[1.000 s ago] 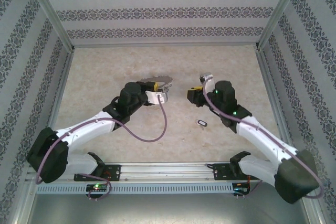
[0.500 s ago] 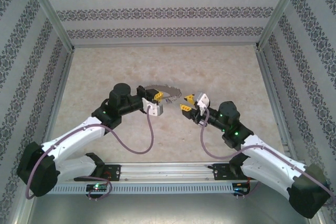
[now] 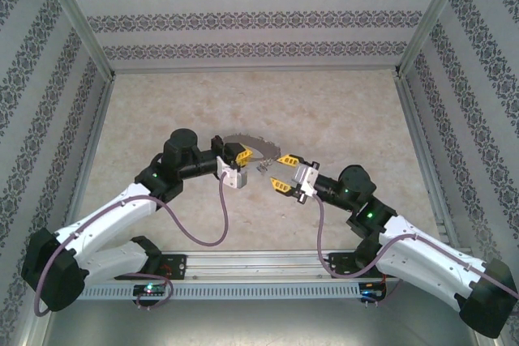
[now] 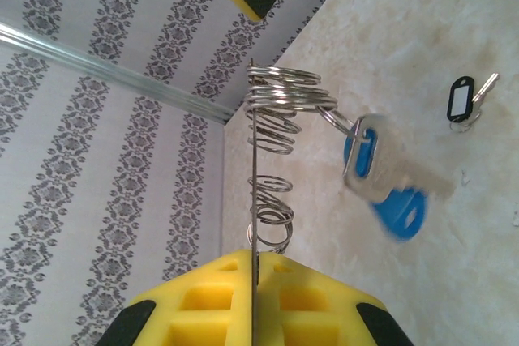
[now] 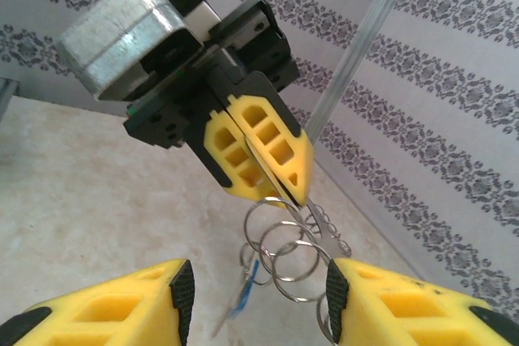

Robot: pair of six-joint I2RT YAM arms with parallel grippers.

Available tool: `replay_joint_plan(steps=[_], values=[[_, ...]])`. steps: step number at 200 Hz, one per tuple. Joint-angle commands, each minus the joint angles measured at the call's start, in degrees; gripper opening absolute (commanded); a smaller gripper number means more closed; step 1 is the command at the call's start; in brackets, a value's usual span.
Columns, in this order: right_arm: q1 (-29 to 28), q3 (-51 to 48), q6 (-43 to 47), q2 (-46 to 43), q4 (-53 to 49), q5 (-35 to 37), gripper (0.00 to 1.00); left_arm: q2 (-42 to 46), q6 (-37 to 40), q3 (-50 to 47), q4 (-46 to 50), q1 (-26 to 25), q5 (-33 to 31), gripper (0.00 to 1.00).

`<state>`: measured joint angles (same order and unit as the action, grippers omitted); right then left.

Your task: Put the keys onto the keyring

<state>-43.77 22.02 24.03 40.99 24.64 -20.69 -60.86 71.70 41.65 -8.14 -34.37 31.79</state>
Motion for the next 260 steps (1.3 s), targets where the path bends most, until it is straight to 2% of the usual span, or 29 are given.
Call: replay_joint_plan(steps=[1,17,35,61,88,115,160,172,196,222,249,260], values=[[-0.52,1.03,1.27,-0.74,-0.24,3.69,0.47,2.05,4.81,1.00,-1.49,0.70,0.46,0.00],[-1.19,1.84,-0.74,-0.42,-0.34,6.90,0.44,2.51,7.26,1.71,1.90,0.71,-1.25,0.00],[-2.61,-0.10,-1.75,1.42,5.20,10.08,0.44,3.42,8.19,0.98,2.01,0.71,-3.25,0.00],[-7.04,-1.06,1.54,3.49,8.95,17.70,0.44,4.51,8.55,1.11,2.99,0.71,-3.86,0.00],[-8.82,-0.22,3.04,5.67,9.99,18.26,0.45,5.20,8.83,1.24,3.76,0.69,-4.98,0.00],[-9.22,-0.64,0.71,7.92,13.56,20.17,0.48,5.16,8.41,1.87,5.59,0.71,-6.10,0.00],[-10.20,-0.67,-3.42,11.01,19.61,29.56,0.49,5.04,6.46,1.21,4.97,0.71,-7.07,0.00],[-10.20,-0.58,-3.88,11.19,19.60,29.54,0.49,5.26,5.70,0.82,3.97,0.71,-7.59,0.00],[-10.42,-0.90,-5.58,10.85,18.92,25.05,0.51,5.36,5.11,-0.07,2.23,0.71,-9.02,0.00],[-10.55,-1.05,-10.00,13.36,21.95,29.08,0.57,6.20,4.98,-0.85,0.87,0.66,-8.44,0.00],[-10.60,0.34,-11.61,15.50,21.87,27.77,0.59,6.94,4.76,-1.12,0.93,0.71,-8.27,0.00],[-10.71,0.81,-12.28,16.44,21.80,27.46,0.67,7.13,4.76,-1.29,0.93,0.64,-8.70,0.00]])
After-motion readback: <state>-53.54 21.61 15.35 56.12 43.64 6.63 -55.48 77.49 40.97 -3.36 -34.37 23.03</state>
